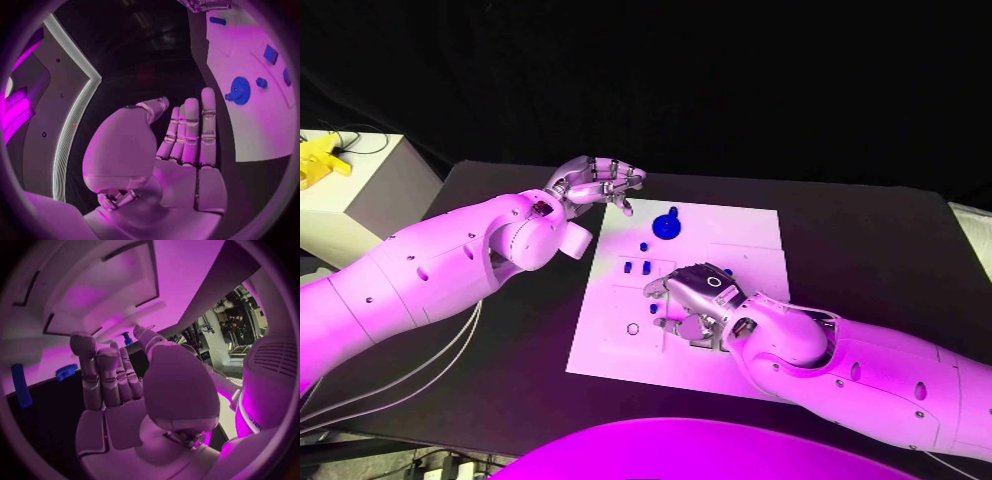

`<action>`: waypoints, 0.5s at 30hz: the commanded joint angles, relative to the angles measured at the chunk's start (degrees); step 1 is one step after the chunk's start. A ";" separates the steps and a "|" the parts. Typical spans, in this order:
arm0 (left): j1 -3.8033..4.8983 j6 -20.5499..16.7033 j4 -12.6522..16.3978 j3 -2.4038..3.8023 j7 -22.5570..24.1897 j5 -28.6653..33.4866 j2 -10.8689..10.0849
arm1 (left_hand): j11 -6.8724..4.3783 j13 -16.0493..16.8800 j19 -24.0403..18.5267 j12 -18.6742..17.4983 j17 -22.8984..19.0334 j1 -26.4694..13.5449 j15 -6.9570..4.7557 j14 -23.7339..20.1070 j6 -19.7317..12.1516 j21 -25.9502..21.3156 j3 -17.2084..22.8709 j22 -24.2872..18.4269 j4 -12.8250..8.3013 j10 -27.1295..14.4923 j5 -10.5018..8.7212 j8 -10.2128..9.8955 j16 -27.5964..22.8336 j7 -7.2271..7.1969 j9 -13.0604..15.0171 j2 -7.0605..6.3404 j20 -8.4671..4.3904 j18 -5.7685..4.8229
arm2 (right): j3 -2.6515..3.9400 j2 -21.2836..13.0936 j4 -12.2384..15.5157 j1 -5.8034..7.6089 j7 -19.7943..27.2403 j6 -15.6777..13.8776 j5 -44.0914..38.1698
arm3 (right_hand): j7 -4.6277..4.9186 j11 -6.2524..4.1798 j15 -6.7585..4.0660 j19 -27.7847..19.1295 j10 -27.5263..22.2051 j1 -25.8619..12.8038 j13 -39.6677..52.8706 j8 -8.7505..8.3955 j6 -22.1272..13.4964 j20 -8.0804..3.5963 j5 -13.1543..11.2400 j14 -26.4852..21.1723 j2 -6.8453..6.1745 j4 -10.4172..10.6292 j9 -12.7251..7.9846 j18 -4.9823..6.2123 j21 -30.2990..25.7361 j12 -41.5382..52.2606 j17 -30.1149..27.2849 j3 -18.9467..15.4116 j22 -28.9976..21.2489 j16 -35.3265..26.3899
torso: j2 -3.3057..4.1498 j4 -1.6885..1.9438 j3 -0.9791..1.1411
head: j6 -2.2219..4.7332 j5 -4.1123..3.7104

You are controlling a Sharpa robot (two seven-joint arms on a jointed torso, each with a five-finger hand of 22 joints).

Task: Assemble the parts on the task board

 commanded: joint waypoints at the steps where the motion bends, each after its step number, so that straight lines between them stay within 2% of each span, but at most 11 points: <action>1: -0.01 0.41 0.11 0.04 -0.44 -0.04 0.02 | 0.02 -0.08 0.21 -0.33 0.08 0.00 0.38 -0.16 -0.28 -0.14 0.02 -0.06 0.31 -0.31 0.07 0.37 0.31 0.76 -0.08 0.34 0.10 0.87 | 0.00 -0.22 0.22 -0.05 -0.50 -3.12 1.05 | 0.08 0.08 0.22 -0.51 -1.76 2.28 -0.13 -0.61 -0.67 0.11 -0.02 -0.58 0.32 2.47 -0.19 1.14 -1.90 1.13 -1.13 -3.71 -1.34 0.19 | 0.01 -0.02 0.05 | 0.03 -0.01; 4: -0.01 0.44 0.16 0.04 -0.54 -0.02 0.05 | 0.03 -0.09 0.26 -0.34 0.09 -0.01 0.38 -0.15 -0.33 -0.14 0.00 -0.07 0.35 -0.37 0.07 0.38 0.33 0.76 -0.10 0.33 0.11 0.87 | 0.00 -0.48 0.44 -0.05 -0.51 -4.97 1.81 | 0.30 0.28 0.34 -0.43 -2.79 4.43 -0.10 -0.82 -0.56 0.15 0.16 -0.65 0.38 5.59 -0.23 1.30 -3.15 2.34 -1.73 -6.38 -2.19 0.73 | 0.02 -0.02 0.00 | 0.18 -0.06; 7: -0.01 0.48 0.16 0.04 -0.62 -0.01 0.06 | 0.03 -0.10 0.29 -0.34 0.10 0.01 0.39 -0.15 -0.39 -0.14 -0.01 -0.08 0.36 -0.42 0.07 0.38 0.34 0.76 -0.11 0.32 0.11 0.88 | 0.01 -1.25 1.10 -0.05 -0.22 -6.82 2.68 | 0.15 0.14 0.24 -0.08 -2.90 5.65 -0.06 -0.81 -0.24 0.13 0.42 -0.49 0.38 7.18 -0.21 1.27 -3.21 3.19 -1.86 -7.02 -2.17 1.19 | 0.01 0.05 -0.01 | 0.35 -0.24; 10: -0.01 0.47 0.16 0.04 -0.61 -0.01 0.08 | 0.03 -0.10 0.29 -0.34 0.10 0.01 0.39 -0.15 -0.39 -0.14 -0.01 -0.08 0.36 -0.42 0.07 0.38 0.34 0.76 -0.11 0.32 0.11 0.88 | 0.13 -2.71 2.10 0.02 0.54 -8.25 5.46 | -0.03 -0.07 0.07 0.57 -2.06 6.81 0.05 -0.63 0.39 0.00 0.82 -0.04 0.59 8.00 -0.15 1.13 -2.38 4.24 -1.56 -6.68 -1.43 1.86 | -0.01 0.07 0.02 | 0.43 -0.35; 13: -0.02 0.32 0.26 0.04 -0.14 0.05 0.21 | 0.03 -0.11 0.34 -0.34 0.11 0.03 0.39 -0.15 -0.47 -0.14 -0.03 -0.09 0.38 -0.49 0.07 0.39 0.36 0.77 -0.14 0.32 0.12 0.88 | 0.46 -4.52 2.82 0.46 1.52 -8.79 9.75 | -0.30 -0.60 -0.41 1.89 1.07 7.52 0.27 -0.31 1.50 -0.44 1.18 1.15 0.66 8.61 -0.08 0.75 -0.23 6.27 -0.21 -5.32 0.38 3.45 | -0.13 -0.09 -0.12 | 0.92 -0.58; 14: -0.02 0.26 0.31 0.05 0.14 0.15 0.23 | 0.03 -0.11 0.34 -0.33 0.11 0.05 0.39 -0.16 -0.49 -0.15 -0.02 -0.09 0.38 -0.50 0.07 0.40 0.36 0.77 -0.14 0.32 0.12 0.88 | 0.63 -5.28 3.06 0.72 1.94 -8.33 11.24 | 0.32 -0.45 -0.45 2.61 2.54 7.85 0.41 -0.25 1.79 -0.54 2.10 1.84 0.71 8.64 -0.09 0.44 1.34 7.10 1.12 -4.57 1.68 4.60 | -0.16 -0.15 -0.18 | 1.04 -0.67; 15: -0.02 0.21 0.33 0.05 0.38 0.25 0.23 | 0.03 -0.11 0.35 -0.32 0.11 0.07 0.39 -0.17 -0.51 -0.15 -0.02 -0.10 0.37 -0.51 0.07 0.40 0.36 0.76 -0.15 0.33 0.12 0.88 | 0.76 -5.90 3.24 1.03 2.28 -7.76 12.59 | 0.34 -0.39 -0.36 2.77 2.78 7.81 0.33 -0.23 1.92 -0.53 2.40 2.01 0.44 8.73 -0.10 0.38 1.56 7.24 1.27 -4.27 1.87 4.85 | -0.16 -0.22 -0.23 | 1.12 -0.71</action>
